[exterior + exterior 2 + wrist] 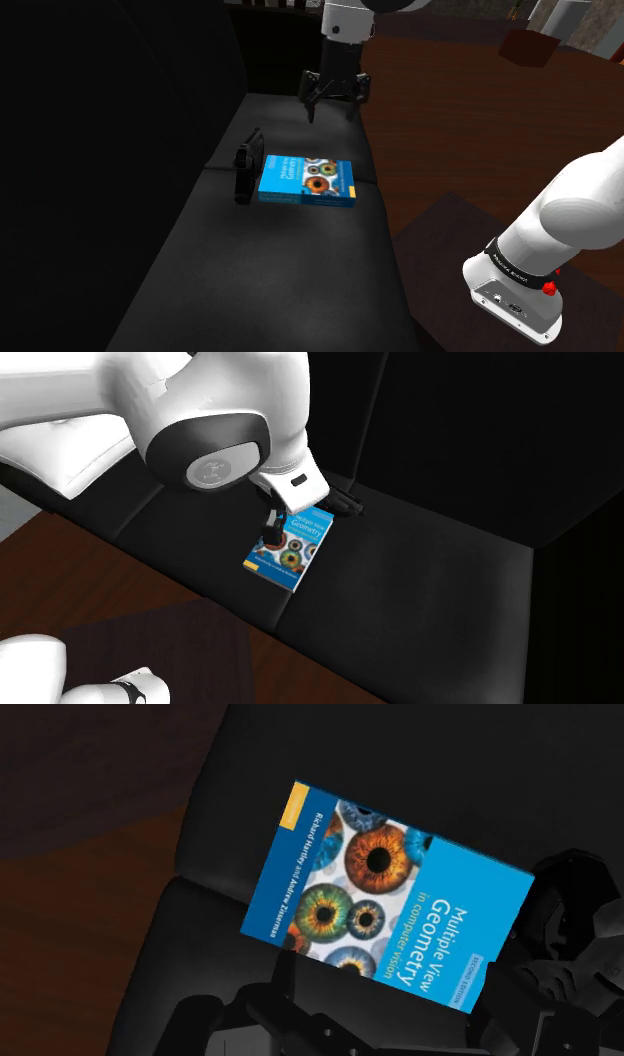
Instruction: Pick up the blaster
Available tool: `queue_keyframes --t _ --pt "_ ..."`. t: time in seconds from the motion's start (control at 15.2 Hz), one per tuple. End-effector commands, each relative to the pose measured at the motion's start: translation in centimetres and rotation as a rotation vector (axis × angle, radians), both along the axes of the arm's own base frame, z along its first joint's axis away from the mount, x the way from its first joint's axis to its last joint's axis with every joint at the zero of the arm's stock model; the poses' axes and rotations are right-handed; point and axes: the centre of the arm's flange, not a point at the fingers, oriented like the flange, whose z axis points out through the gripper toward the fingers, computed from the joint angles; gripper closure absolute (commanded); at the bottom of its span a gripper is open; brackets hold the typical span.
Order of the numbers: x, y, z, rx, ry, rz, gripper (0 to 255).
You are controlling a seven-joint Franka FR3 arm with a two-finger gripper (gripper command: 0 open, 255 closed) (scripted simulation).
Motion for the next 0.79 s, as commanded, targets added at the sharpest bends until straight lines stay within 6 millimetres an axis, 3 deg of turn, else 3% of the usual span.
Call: queue_keyframes --t 0.0,0.73 --pt "1.8 1.9 -0.9 -0.003 0.008 -0.043 0" --pt "12.6 10.9 -6.1 -0.029 0.051 -0.257 0"
